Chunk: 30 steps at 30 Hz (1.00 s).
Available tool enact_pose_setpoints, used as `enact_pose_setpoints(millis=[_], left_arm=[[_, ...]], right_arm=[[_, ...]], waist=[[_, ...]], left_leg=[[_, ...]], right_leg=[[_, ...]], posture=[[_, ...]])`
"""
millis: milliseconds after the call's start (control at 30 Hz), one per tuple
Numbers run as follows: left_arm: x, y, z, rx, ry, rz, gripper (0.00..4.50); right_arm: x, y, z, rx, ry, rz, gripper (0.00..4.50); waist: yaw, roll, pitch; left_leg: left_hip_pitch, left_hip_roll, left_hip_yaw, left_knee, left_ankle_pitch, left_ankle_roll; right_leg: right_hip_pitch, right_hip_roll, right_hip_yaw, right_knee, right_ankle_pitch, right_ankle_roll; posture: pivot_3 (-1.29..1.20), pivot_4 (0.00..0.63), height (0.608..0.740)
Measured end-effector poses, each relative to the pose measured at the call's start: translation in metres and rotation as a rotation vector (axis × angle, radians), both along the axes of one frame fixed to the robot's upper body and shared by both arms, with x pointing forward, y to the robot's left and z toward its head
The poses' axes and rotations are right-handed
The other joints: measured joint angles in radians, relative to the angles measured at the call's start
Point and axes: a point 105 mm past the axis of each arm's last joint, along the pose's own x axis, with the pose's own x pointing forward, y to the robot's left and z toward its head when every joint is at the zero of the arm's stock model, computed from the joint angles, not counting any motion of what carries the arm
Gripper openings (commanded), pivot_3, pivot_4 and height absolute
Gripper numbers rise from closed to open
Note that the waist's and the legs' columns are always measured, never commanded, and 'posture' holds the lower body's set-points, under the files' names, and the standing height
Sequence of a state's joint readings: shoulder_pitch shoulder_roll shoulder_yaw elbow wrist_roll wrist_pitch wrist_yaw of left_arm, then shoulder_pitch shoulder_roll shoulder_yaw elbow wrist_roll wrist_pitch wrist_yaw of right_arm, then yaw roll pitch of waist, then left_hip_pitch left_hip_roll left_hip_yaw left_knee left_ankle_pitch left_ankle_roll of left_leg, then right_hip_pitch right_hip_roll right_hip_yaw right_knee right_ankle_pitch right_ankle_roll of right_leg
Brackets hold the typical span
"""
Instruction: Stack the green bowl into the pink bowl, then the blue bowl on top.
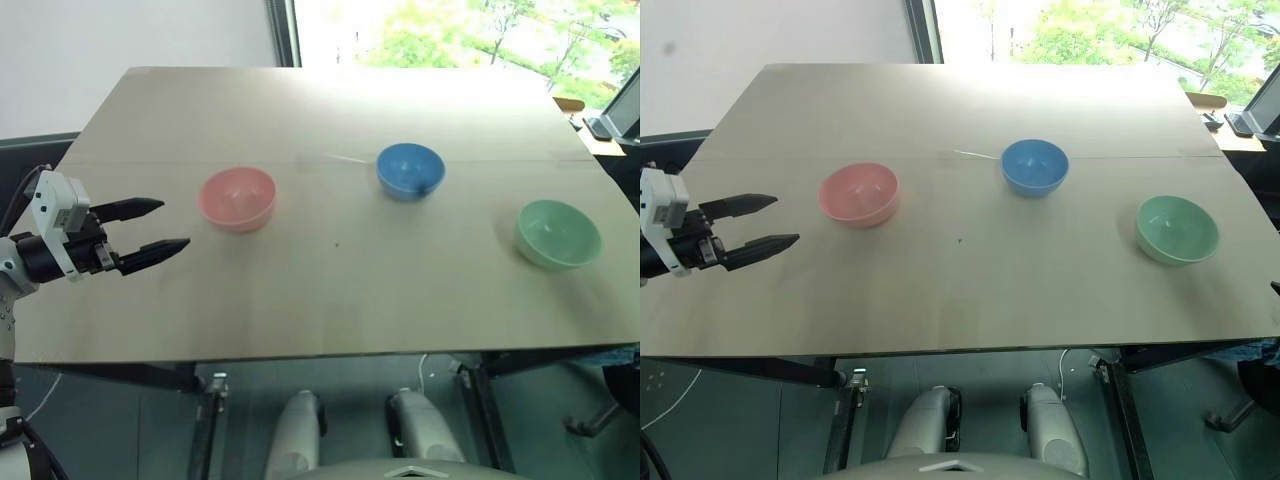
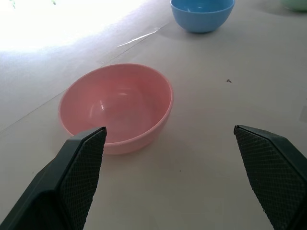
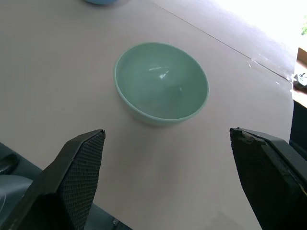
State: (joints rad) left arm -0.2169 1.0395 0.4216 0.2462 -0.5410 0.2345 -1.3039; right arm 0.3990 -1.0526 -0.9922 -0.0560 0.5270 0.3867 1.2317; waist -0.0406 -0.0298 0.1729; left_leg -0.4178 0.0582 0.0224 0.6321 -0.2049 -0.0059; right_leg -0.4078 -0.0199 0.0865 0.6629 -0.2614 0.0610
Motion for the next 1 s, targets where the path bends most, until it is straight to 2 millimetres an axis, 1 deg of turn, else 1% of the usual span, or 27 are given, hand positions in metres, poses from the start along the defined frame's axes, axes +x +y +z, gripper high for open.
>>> enact_pose_setpoints(millis=[67,167,400,467,533,567,600,633,667,733,800,900,1000], left_arm=[[0.0,0.0,0.0,0.0,0.002,-0.001,4.5],[0.005,-0.008,0.003,0.005,0.002,-0.027,4.5],[0.004,-0.019,0.002,0.008,0.012,-0.059,4.5],[0.005,-0.026,0.001,0.01,0.005,-0.074,4.5],[0.008,-0.038,-0.003,0.023,0.006,-0.093,4.5],[0.011,-0.041,-0.006,0.052,0.006,-0.081,4.5],[0.017,-0.047,-0.011,0.108,0.007,-0.059,4.5],[0.02,-0.049,-0.012,0.134,0.004,-0.05,4.5],[0.024,-0.052,-0.014,0.177,0.007,-0.035,4.5],[0.035,-0.061,-0.019,0.303,0.018,-0.017,4.5],[0.046,-0.07,-0.017,0.405,-0.003,-0.021,4.5],[0.062,-0.075,-0.015,0.526,-0.017,-0.006,4.5],[0.073,-0.083,-0.023,0.608,0.003,-0.041,4.5]], right_arm=[[0.001,0.0,0.0,0.001,-0.002,0.001,4.36],[0.008,0.006,0.004,0.001,-0.029,0.023,4.36],[0.019,0.013,-0.002,0.01,-0.041,0.06,4.36],[0.03,0.021,-0.004,0.022,-0.076,0.087,4.36],[0.044,0.035,-0.009,0.038,-0.088,0.127,4.36],[0.053,0.046,-0.011,0.05,-0.101,0.152,4.36],[0.064,0.066,-0.013,0.057,-0.121,0.204,4.36],[0.068,0.076,-0.013,0.058,-0.131,0.23,4.36],[0.073,0.09,-0.014,0.065,-0.146,0.269,4.36],[0.083,0.131,-0.015,0.087,-0.174,0.395,4.36],[0.085,0.167,-0.016,0.107,-0.188,0.523,4.36],[0.092,0.2,-0.01,0.157,-0.235,0.623,4.36],[0.095,0.227,-0.009,0.198,-0.25,0.706,4.36]], waist=[[0.0,0.0,0.0],[0.0,0.0,0.0],[0.0,0.0,0.0],[-0.002,0.0,0.0],[-0.002,0.0,0.0],[-0.003,0.0,0.0],[-0.002,0.0,0.0],[-0.002,0.0,0.0],[-0.001,0.0,0.0],[0.0,0.0,0.0],[0.005,0.0,0.0],[0.008,0.0,0.0],[0.008,0.0,0.0]], left_leg=[[0.0,0.0,0.0,0.0,0.0,0.0],[0.0,0.0,0.0,0.001,0.0,0.0],[0.0,0.0,0.0,0.0,0.0,0.0],[0.0,0.0,0.0,0.001,0.0,0.0],[0.0,0.0,0.0,0.002,0.0,0.0],[0.001,0.0,0.0,0.002,0.0,0.0],[0.001,0.0,0.0,0.002,0.0,0.0],[0.001,0.0,-0.001,0.002,0.0,0.0],[0.001,0.0,-0.001,0.002,0.0,0.0],[0.0,0.0,-0.002,0.002,0.0,0.0],[-0.002,0.0,-0.002,0.002,0.0,0.0],[-0.008,-0.001,-0.003,0.004,0.0,0.0],[-0.012,-0.001,-0.005,0.006,0.0,0.0]], right_leg=[[0.0,0.0,0.0,0.0,0.0,0.0],[0.0,0.0,0.0,0.0,0.0,0.0],[0.0,0.0,0.0,0.0,0.002,0.003],[0.0,0.0,0.0,0.0,0.002,0.003],[0.001,0.0,0.0,0.001,0.002,0.003],[0.001,0.001,0.001,0.002,0.003,0.002],[0.0,0.001,0.0,0.002,0.004,0.001],[0.0,0.001,0.0,0.003,0.004,0.001],[0.0,0.002,0.0,0.003,0.004,0.001],[0.0,0.002,0.0,0.003,0.004,0.0],[-0.001,0.002,-0.001,0.002,0.005,0.0],[-0.004,0.002,-0.002,0.001,0.005,0.0],[-0.007,0.002,-0.004,0.001,0.005,0.0]], posture=[[0.0,0.15,0.74],[0.0,0.15,0.74],[0.0,0.15,0.74],[0.0,0.15,0.74],[0.0,0.15,0.74],[0.0,0.15,0.74],[0.0,0.15,0.74],[0.0,0.15,0.74],[0.0,0.15,0.74],[0.0,0.15,0.74],[0.0,0.15,0.74],[0.0,0.15,0.74],[0.0,0.15,0.74]])
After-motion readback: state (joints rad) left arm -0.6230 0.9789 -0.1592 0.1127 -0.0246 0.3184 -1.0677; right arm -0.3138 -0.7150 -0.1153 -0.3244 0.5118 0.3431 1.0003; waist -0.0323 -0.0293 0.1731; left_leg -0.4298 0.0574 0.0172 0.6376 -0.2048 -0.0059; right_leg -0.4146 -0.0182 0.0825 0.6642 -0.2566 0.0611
